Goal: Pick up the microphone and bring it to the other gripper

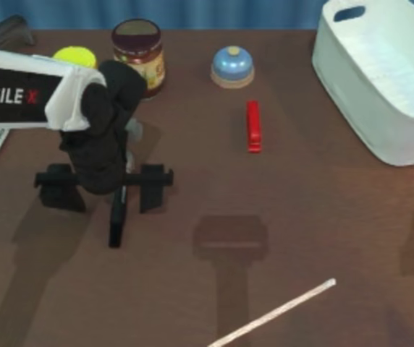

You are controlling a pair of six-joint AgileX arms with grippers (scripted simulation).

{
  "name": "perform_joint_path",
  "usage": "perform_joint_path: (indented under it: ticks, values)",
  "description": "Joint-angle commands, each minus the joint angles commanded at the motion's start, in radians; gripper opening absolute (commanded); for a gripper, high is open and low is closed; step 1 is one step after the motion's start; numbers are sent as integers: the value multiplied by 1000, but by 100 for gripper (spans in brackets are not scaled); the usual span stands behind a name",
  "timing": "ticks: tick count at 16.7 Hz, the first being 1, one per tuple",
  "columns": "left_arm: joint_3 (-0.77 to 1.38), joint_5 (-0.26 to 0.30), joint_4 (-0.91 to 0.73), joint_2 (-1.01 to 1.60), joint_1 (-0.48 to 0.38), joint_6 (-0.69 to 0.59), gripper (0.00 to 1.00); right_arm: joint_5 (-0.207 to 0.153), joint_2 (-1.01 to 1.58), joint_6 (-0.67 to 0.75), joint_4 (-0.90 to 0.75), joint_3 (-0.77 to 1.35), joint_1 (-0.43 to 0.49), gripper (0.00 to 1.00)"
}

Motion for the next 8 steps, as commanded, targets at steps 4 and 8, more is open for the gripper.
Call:
perform_joint_path:
  ticks: [4, 8]
  values:
    - [0, 0, 0, 0, 0, 0, 10, 0, 0, 0, 0, 0, 0, 100]
    - [0, 0, 0, 0, 0, 0, 0, 0, 0, 0, 0, 0, 0, 100]
